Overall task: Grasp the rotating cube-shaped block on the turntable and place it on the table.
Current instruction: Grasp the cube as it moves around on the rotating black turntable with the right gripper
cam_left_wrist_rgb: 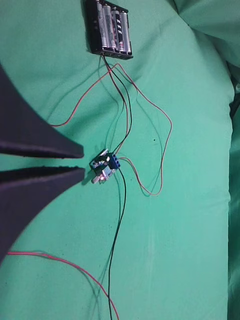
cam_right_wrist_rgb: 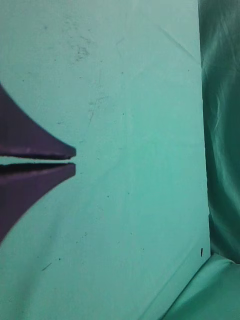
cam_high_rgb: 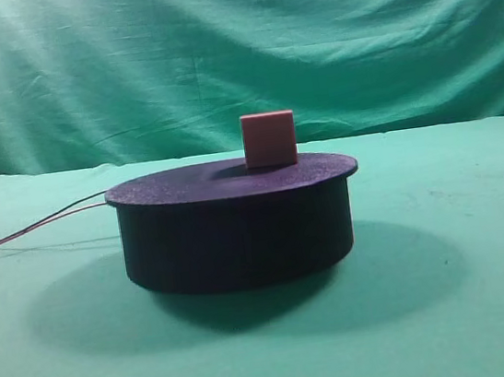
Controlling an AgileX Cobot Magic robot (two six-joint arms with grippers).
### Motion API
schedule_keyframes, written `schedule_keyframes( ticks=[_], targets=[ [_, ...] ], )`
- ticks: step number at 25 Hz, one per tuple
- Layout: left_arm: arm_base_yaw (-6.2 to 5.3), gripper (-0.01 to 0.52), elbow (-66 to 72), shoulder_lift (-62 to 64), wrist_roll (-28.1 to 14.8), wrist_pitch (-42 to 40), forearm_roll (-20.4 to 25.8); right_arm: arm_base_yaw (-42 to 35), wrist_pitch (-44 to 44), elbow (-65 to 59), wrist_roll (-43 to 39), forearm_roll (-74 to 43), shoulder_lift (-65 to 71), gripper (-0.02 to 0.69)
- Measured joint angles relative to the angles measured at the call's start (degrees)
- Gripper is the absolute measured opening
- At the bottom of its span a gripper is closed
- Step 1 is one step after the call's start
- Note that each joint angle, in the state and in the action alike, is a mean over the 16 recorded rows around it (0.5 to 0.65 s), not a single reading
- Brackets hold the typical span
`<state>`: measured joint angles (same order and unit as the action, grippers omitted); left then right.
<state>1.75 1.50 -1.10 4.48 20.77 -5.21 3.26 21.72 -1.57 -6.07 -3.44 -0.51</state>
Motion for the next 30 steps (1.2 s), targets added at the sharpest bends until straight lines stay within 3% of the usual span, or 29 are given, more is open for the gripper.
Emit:
schedule_keyframes(
  ticks=[12, 23, 30],
  targets=[
    [0.0, 0.0, 0.0, 0.0, 0.0, 0.0, 0.0, 0.0, -0.83, -0.02, -0.16, 0.07, 0.0, 0.0],
    [0.0, 0.0, 0.0, 0.0, 0.0, 0.0, 0.0, 0.0, -16.63, 1.24, -2.34, 3.52, 2.13, 0.0],
    [0.0, 0.0, 0.0, 0.0, 0.0, 0.0, 0.0, 0.0, -19.99, 6.46, -3.91, 7.35, 12.43, 0.0]
  ],
)
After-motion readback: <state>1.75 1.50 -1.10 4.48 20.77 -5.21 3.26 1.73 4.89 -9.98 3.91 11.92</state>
